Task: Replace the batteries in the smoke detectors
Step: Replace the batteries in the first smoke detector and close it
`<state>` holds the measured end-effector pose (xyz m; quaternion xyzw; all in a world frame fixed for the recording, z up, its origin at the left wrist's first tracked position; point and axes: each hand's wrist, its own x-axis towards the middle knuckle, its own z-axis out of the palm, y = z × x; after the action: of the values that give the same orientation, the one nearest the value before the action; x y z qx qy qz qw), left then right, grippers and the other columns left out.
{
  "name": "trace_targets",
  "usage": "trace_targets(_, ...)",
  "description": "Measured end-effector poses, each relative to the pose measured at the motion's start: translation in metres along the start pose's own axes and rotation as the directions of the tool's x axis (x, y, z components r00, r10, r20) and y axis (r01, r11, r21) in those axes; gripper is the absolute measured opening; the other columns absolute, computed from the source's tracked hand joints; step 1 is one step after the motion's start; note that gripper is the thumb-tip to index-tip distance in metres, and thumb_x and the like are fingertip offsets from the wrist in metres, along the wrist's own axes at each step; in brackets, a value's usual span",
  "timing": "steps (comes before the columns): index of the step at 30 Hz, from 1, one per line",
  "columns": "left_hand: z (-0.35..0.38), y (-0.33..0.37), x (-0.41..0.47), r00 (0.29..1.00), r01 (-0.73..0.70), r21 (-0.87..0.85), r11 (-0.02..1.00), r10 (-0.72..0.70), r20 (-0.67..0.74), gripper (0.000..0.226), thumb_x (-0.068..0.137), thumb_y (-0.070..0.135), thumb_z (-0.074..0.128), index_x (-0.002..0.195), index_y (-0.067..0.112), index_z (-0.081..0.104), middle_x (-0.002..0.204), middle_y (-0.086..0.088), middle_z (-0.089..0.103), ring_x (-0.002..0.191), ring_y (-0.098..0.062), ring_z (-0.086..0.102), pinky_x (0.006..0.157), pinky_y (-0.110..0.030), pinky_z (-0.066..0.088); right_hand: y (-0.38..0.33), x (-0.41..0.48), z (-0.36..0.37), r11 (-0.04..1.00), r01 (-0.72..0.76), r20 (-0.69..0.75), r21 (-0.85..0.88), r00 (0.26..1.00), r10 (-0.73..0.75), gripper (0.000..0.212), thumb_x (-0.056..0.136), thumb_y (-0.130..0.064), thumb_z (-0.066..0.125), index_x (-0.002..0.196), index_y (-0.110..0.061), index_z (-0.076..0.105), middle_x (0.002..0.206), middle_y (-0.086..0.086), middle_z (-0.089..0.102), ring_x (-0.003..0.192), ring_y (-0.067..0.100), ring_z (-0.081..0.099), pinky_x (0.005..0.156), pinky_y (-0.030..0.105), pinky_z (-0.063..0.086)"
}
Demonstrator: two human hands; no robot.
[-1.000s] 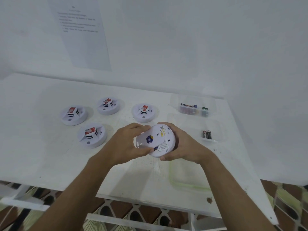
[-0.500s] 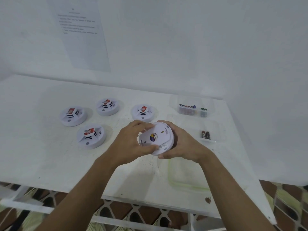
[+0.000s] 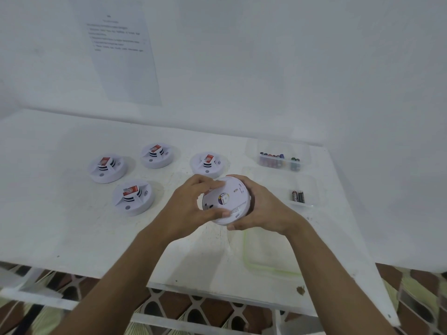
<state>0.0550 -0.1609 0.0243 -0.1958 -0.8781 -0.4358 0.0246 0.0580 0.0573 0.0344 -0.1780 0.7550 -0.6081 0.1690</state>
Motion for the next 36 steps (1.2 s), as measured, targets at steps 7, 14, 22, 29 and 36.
trace_targets(7,-0.009,-0.001,-0.006,0.988,-0.100,0.209,0.973,0.072,0.137,0.058,0.077,0.073,0.046,0.132,0.060,0.035,0.126,0.038,0.033,0.118,0.009,0.026,0.100,-0.036,0.026,0.001,0.000,-0.002,1.000,0.006,0.021,0.015,1.000,-0.006,0.090,0.064,0.009,0.088,0.138,-0.026,0.051,0.128,-0.001,0.063,0.121,0.020,0.061,0.084,0.047,0.061)
trace_targets(14,-0.002,-0.012,-0.018,0.962,-0.263,0.069,0.962,0.267,-0.053,0.060,0.080,0.030,0.060,0.139,0.034,0.051,0.145,0.016,0.044,0.138,-0.013,0.034,0.108,-0.041,0.036,0.009,-0.001,0.001,0.970,-0.002,-0.020,0.242,1.000,0.007,0.061,0.077,-0.008,0.080,0.133,-0.011,0.056,0.118,0.010,0.070,0.097,0.024,0.068,0.071,0.028,0.053)
trace_targets(22,0.002,-0.011,-0.022,0.935,-0.150,0.062,0.987,0.162,-0.315,0.029,0.092,0.043,0.059,0.120,0.049,0.053,0.120,0.045,0.050,0.116,0.013,0.047,0.095,-0.010,0.038,0.011,0.001,0.010,0.985,-0.171,-0.100,0.012,0.980,0.171,0.069,0.087,-0.081,0.035,0.135,-0.036,0.056,0.125,-0.010,0.066,0.110,0.010,0.063,0.081,0.028,0.052)
trace_targets(29,0.005,-0.005,-0.014,0.906,0.059,-0.379,0.924,-0.209,-0.368,0.023,0.101,0.044,0.042,0.122,0.052,0.046,0.090,0.015,0.069,0.088,-0.002,0.065,0.070,-0.016,0.049,0.003,0.003,0.024,1.000,-0.008,-0.220,-0.012,0.976,0.005,0.042,0.107,-0.036,0.040,0.149,-0.033,0.043,0.112,0.003,0.072,0.088,0.014,0.070,0.074,0.026,0.051)
trace_targets(36,0.004,0.000,-0.013,0.967,0.129,-0.572,0.810,-0.232,-0.109,0.042,0.095,0.027,0.061,0.134,0.036,0.050,0.121,0.012,0.064,0.097,-0.017,0.066,0.066,-0.029,0.057,0.007,0.008,0.043,0.998,0.007,-0.415,0.064,0.910,0.020,0.028,0.107,-0.037,0.039,0.131,-0.046,0.051,0.096,-0.005,0.071,0.074,0.008,0.066,0.067,0.027,0.050)
